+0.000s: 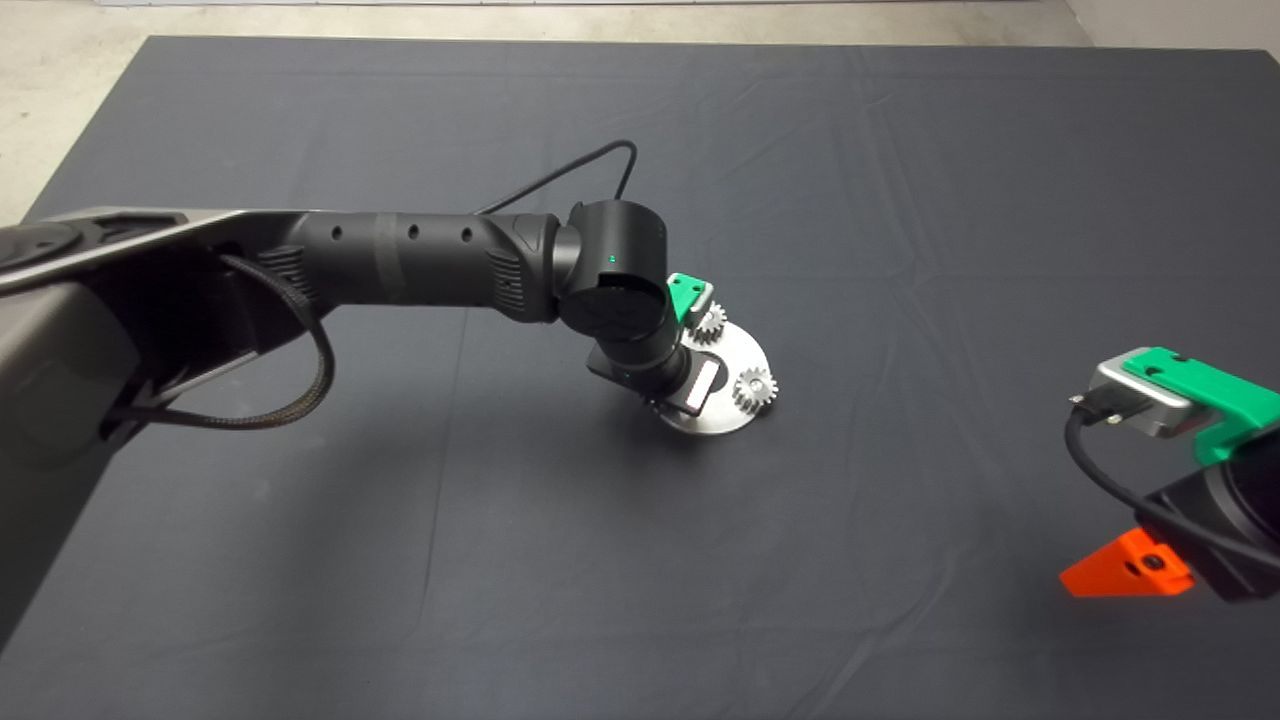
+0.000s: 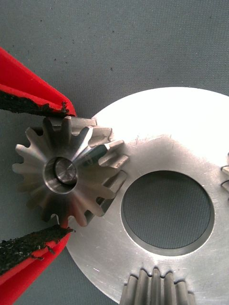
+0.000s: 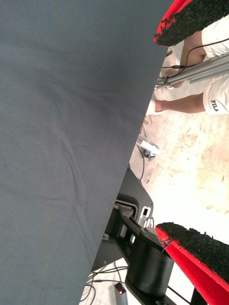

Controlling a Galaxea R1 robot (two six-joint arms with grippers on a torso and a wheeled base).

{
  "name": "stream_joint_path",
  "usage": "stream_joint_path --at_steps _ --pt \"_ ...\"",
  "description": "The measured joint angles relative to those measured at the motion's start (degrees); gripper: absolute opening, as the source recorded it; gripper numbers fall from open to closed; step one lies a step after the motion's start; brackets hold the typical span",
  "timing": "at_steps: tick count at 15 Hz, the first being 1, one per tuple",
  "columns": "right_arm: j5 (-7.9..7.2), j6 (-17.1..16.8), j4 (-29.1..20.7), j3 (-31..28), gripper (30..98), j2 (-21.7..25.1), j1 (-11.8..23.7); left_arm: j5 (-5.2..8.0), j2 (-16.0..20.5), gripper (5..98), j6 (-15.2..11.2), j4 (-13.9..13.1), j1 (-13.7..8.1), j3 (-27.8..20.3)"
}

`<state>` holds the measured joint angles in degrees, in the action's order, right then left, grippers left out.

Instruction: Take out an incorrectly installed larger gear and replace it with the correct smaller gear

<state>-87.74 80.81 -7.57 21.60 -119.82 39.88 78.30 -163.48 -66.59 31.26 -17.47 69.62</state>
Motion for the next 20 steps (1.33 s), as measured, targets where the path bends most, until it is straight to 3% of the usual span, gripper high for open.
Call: stream_joint_path --at_steps 6,20 --pt "-0.02 0.0 0.0 0.0 97.6 0.0 0.0 0.74 -0.2 47.8 0.0 0.0 0.0 0.1" --pt "-0.02 0.0 0.0 0.0 97.6 0.0 0.0 0.71 -0.5 43.7 -0.5 0.6 0.0 -0.4"
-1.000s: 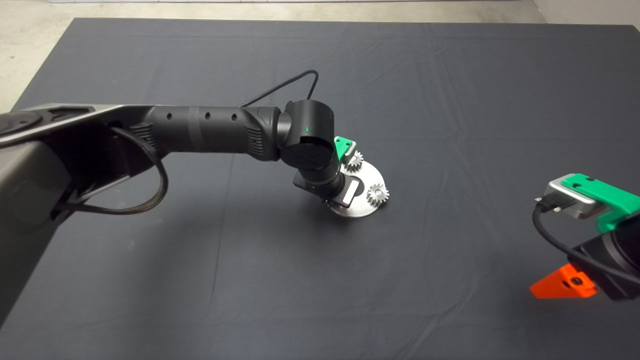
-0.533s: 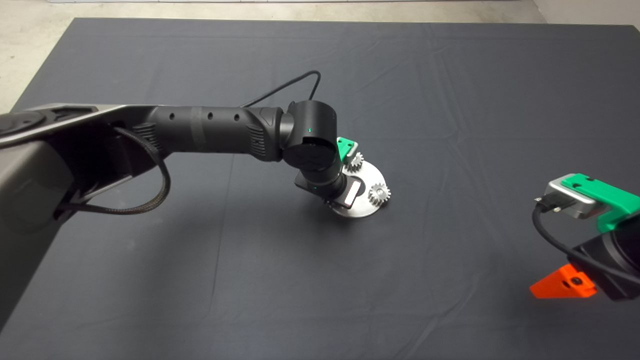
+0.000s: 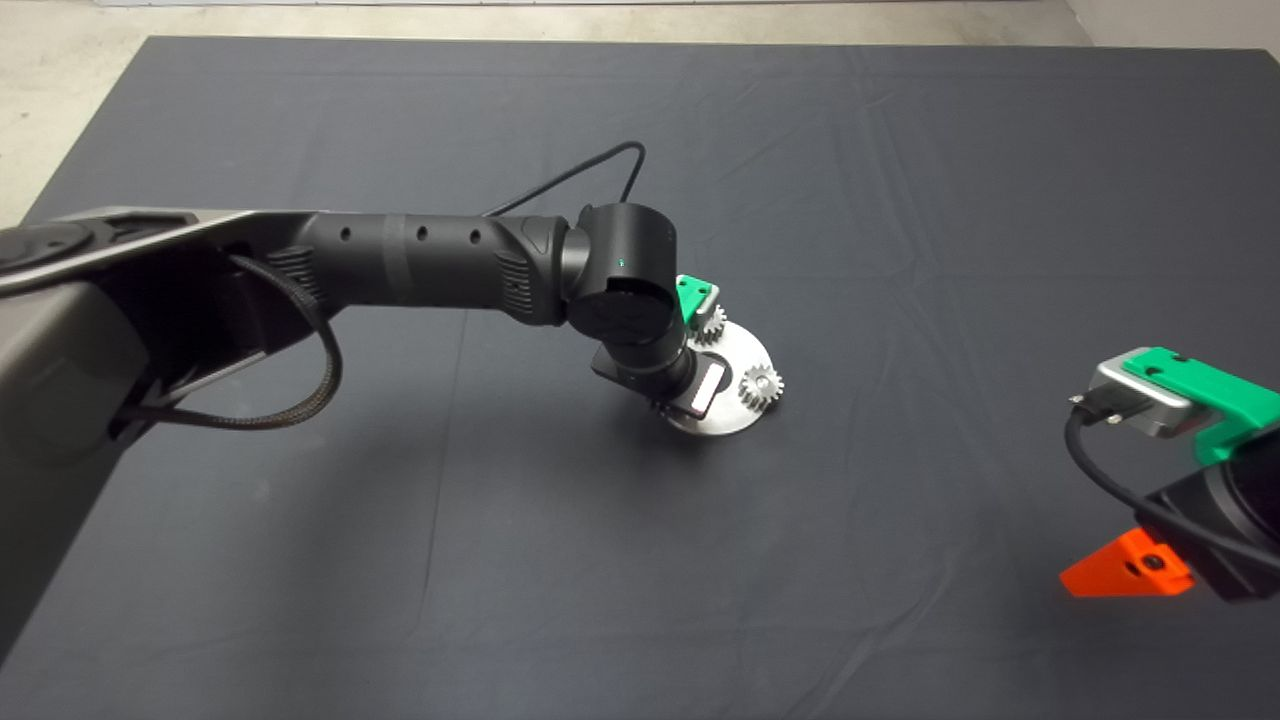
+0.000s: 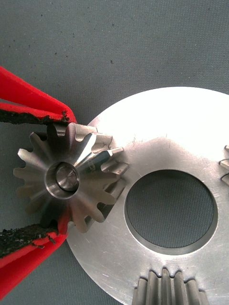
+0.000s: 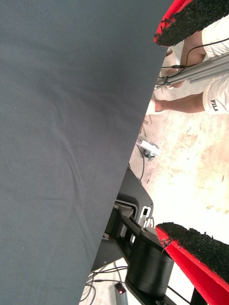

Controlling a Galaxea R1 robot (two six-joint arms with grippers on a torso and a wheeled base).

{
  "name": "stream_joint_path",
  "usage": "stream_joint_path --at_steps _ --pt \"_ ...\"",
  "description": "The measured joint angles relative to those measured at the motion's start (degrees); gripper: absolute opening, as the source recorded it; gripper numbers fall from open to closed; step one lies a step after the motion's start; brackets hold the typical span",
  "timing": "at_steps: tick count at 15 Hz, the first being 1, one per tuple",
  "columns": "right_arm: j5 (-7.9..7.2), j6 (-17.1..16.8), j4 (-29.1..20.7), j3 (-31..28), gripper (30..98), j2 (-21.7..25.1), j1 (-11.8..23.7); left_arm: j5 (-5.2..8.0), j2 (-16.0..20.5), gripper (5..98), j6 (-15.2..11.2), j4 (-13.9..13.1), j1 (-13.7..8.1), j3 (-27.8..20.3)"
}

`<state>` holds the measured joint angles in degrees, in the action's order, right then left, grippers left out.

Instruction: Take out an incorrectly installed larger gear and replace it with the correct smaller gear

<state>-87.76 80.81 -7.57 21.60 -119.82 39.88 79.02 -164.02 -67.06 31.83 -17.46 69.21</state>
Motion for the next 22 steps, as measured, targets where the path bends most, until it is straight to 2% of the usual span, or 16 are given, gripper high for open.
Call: stream_joint_path --at_steps 5,8,10,11,12,16,18,20,22 --pt "0.00 0.0 0.0 0.0 97.6 0.0 0.0 -0.13 0.1 43.6 -0.2 -0.2 -0.3 0.0" --pt "0.02 0.0 0.0 0.0 97.6 0.0 0.0 0.04 0.1 43.4 -0.2 -1.6 -1.7 0.0" --pt "0.02 0.0 0.0 0.0 97.6 0.0 0.0 -0.09 0.2 43.0 -1.3 -3.7 -3.8 -0.1" --pt "0.02 0.0 0.0 0.0 97.6 0.0 0.0 -0.38 0.2 42.9 -1.4 -3.5 -4.5 -0.1" --pt "0.00 0.0 0.0 0.0 97.6 0.0 0.0 -0.60 0.2 42.8 -1.5 -3.2 -4.9 -0.1" --pt "0.02 0.0 0.0 0.0 97.6 0.0 0.0 -0.39 0.2 42.8 -2.1 -4.8 -4.9 -0.4" --pt "0.02 0.0 0.0 0.0 97.6 0.0 0.0 0.47 0.3 42.8 -2.1 -4.9 -4.9 -0.5" --pt "0.00 0.0 0.0 0.0 97.6 0.0 0.0 3.50 1.7 42.8 -3.0 -5.0 -4.9 -1.8" --pt "0.00 0.0 0.0 0.0 97.6 0.0 0.0 4.46 5.9 42.8 -4.3 -5.3 -4.9 -5.0"
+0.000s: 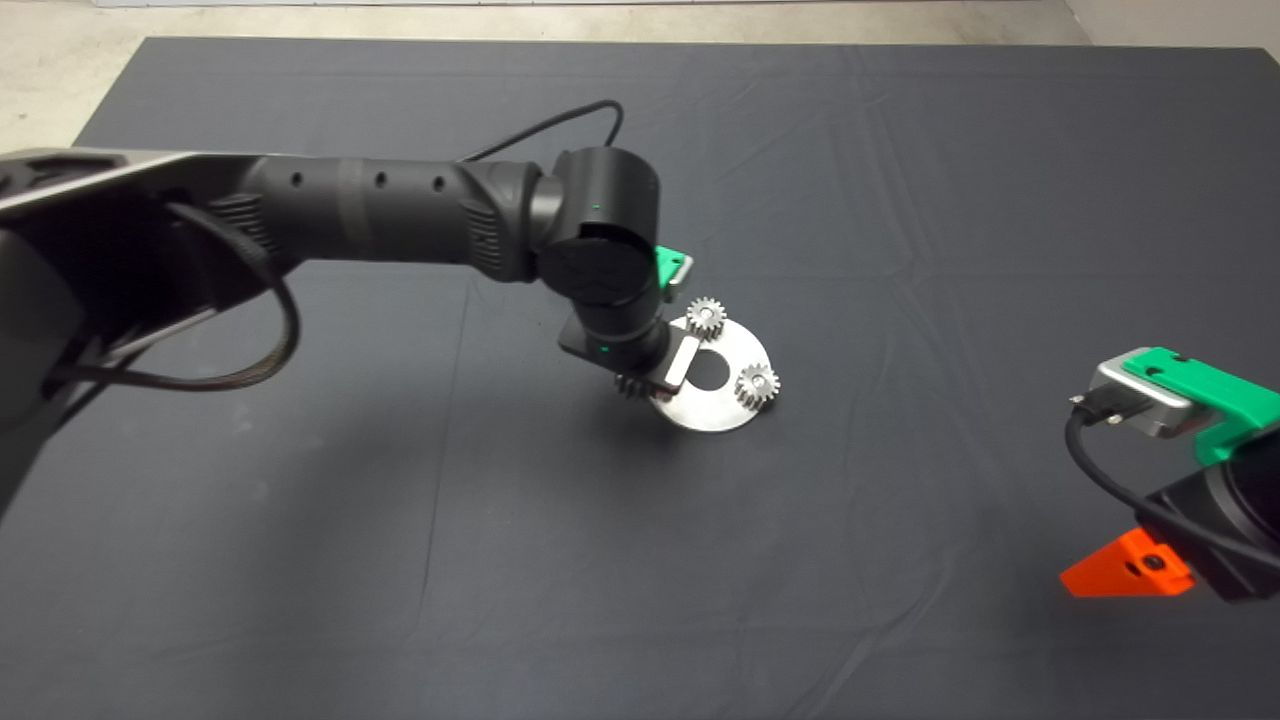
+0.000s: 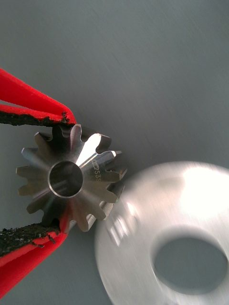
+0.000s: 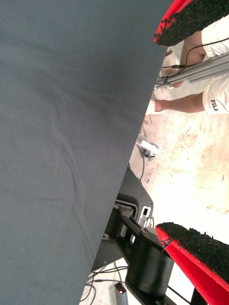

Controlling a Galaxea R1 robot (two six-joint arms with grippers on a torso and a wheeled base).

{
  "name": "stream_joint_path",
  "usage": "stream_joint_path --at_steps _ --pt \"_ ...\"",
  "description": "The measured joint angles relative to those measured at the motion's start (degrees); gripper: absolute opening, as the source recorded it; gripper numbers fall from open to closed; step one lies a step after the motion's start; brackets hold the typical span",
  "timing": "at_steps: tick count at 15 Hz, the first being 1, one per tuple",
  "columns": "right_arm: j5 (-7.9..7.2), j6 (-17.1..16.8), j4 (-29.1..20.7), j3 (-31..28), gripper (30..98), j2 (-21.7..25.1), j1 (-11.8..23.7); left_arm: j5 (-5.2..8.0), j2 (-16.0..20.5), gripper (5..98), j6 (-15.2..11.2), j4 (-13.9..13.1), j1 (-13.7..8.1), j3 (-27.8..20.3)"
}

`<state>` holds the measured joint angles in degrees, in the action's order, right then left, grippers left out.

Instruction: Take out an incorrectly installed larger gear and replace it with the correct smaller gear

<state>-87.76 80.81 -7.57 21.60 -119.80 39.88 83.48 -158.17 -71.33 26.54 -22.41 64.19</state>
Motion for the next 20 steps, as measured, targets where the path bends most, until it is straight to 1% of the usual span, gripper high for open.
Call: stream_joint_path --at_steps 2,3,5,6,8,9,11,12,13,14,15,17,19,20 --pt "0.00 0.0 0.0 0.0 97.6 0.0 0.0 1.33 5.2 42.8 -1.4 0.0 0.0 -3.5" --pt "0.05 0.0 0.0 0.0 97.6 0.0 0.0 1.75 7.4 42.8 -1.9 0.0 0.0 -5.1" --pt "0.02 0.0 0.0 0.0 97.6 0.0 0.0 1.99 10.1 42.8 -3.2 0.0 0.0 -7.6" --pt "0.05 0.0 0.0 0.0 97.6 0.0 0.0 1.77 10.9 42.8 -3.8 0.0 0.0 -8.6" --pt "-0.02 0.0 0.0 0.0 97.6 0.0 0.0 0.91 12.2 42.8 -4.8 0.5 0.0 -10.5" --pt "0.00 0.0 0.0 0.0 97.6 0.0 0.0 0.80 13.0 42.8 -5.7 1.5 0.0 -11.3" --pt "0.03 0.0 0.0 0.0 97.6 0.0 0.0 1.04 14.3 42.8 -7.0 3.8 0.1 -12.1" --pt "0.05 0.0 0.0 0.0 97.6 0.0 0.0 1.35 14.5 42.8 -7.4 5.2 0.3 -12.1" --pt "0.05 0.0 0.0 0.0 97.6 0.0 0.0 1.35 14.5 42.8 -7.5 6.2 0.6 -12.1" --pt "0.02 0.0 0.0 0.0 97.6 0.0 0.0 1.30 14.5 42.8 -7.6 6.7 1.2 -12.1" --pt "0.00 0.0 0.0 0.0 97.6 0.0 0.0 0.95 14.3 42.8 -7.6 6.8 1.8 -12.2" --pt "0.00 0.0 0.0 0.0 97.6 0.0 0.0 0.91 14.2 42.7 -7.8 7.6 3.4 -12.2" --pt "0.05 0.0 0.0 0.0 97.6 -0.1 0.0 0.97 14.3 42.7 -8.0 8.4 3.7 -12.2" --pt "0.05 0.0 0.0 0.0 97.6 -0.1 0.0 1.00 14.4 42.7 -8.9 9.8 3.7 -12.2"
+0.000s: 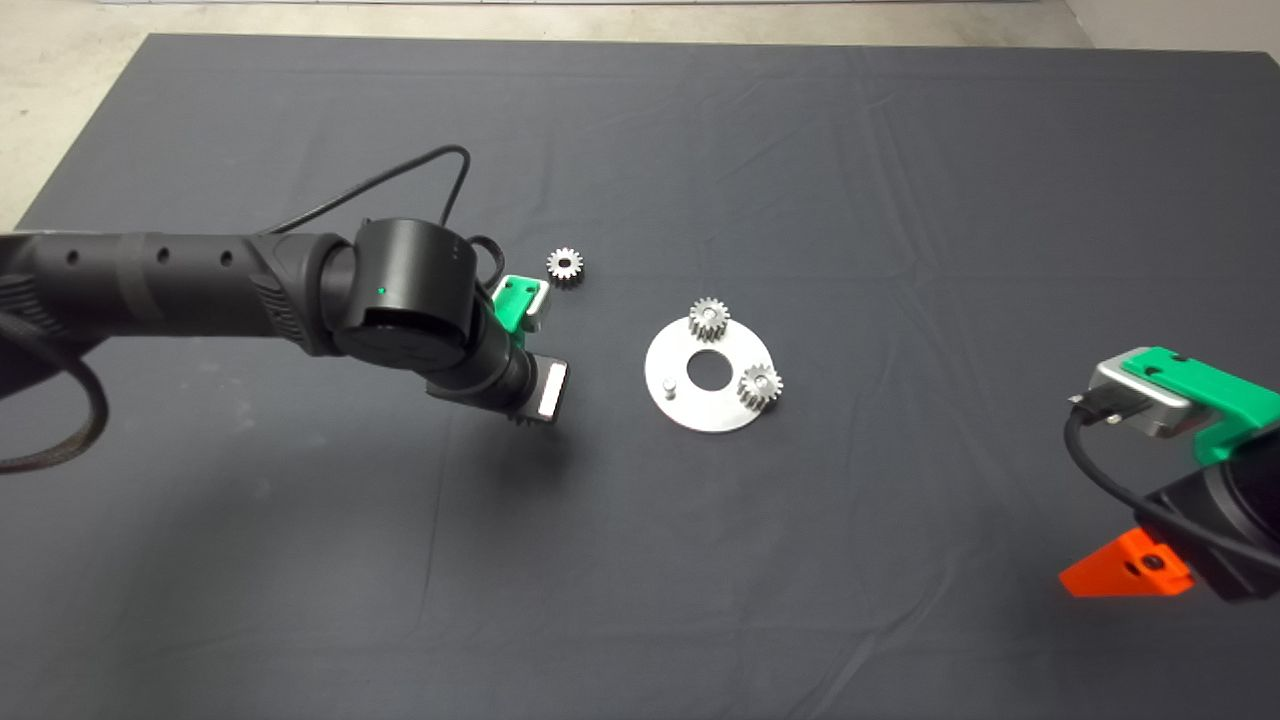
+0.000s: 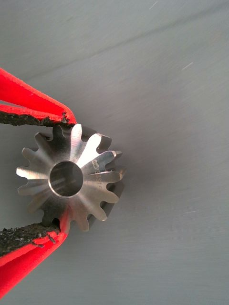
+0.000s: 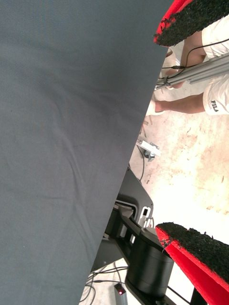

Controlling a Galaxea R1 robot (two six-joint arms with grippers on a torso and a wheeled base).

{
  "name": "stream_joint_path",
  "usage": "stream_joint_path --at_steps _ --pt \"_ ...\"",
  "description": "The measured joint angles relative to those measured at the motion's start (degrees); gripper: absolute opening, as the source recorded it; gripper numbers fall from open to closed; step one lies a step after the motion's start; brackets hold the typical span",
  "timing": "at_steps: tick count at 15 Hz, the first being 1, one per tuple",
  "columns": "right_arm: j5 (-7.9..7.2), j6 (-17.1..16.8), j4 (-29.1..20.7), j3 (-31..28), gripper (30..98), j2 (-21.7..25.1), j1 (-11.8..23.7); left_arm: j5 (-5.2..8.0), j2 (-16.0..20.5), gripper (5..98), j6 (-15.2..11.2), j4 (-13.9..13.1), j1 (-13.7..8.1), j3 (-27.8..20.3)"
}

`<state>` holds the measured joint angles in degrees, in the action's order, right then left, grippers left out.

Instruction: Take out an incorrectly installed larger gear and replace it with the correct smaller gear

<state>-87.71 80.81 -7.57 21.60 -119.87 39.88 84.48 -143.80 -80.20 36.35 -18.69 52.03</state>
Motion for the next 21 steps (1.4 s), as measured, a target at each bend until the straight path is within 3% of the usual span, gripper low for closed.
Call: stream_joint_path --at_steps 2,9,21 --pt "-0.05 0.0 0.0 0.0 97.6 0.0 0.0 -0.11 0.0 42.7 -0.4 2.1 0.1 0.0" --pt "-0.05 0.0 0.0 0.0 97.6 0.0 0.0 -0.10 0.0 42.7 -1.0 3.6 2.5 0.0" --pt "0.00 0.0 0.0 0.0 97.6 0.0 0.0 -0.13 -0.4 47.7 -1.6 5.1 2.2 0.4"
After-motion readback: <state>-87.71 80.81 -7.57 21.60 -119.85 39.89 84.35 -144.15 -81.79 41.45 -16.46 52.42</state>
